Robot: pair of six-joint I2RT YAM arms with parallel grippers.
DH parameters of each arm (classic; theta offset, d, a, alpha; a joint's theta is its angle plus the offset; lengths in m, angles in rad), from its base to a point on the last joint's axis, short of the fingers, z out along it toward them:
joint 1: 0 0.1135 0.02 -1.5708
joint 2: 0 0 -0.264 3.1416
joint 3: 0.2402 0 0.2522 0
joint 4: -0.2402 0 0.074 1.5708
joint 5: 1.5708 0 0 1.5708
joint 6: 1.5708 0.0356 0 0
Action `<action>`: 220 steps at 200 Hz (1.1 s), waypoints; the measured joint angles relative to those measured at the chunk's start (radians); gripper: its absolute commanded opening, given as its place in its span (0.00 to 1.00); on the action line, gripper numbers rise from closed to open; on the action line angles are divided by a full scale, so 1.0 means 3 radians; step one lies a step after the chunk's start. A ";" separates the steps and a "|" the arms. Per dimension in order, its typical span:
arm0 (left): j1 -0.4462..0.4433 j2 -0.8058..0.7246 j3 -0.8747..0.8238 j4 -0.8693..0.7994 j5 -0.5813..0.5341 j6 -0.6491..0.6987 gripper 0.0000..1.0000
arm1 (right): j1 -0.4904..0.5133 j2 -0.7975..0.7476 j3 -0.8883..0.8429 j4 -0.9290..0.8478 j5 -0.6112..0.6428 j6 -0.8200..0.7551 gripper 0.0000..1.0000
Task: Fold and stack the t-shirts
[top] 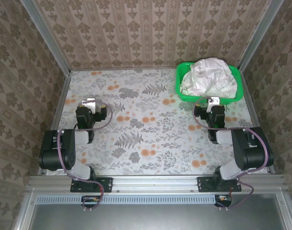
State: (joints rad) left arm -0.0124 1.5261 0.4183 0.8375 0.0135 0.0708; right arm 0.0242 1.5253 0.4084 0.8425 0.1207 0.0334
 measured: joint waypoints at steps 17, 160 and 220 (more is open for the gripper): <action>0.0000 0.0001 0.0000 0.0000 0.0000 -0.0001 1.00 | 0.0000 0.0000 0.0000 0.0000 -0.0001 0.0000 1.00; 0.0000 0.0001 0.0000 -0.0001 -0.0001 -0.0001 1.00 | 0.0000 -0.0053 -0.0090 0.0037 -0.0004 -0.0003 1.00; -0.0005 -0.0264 0.0005 -0.0364 0.0006 0.0003 1.00 | 0.0075 -0.1072 0.0139 -0.0984 -0.0257 -0.0103 1.00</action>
State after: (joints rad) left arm -0.0139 1.4467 0.4198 0.7284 0.0154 0.0715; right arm 0.0467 1.2037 0.4500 0.5472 0.0437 0.0025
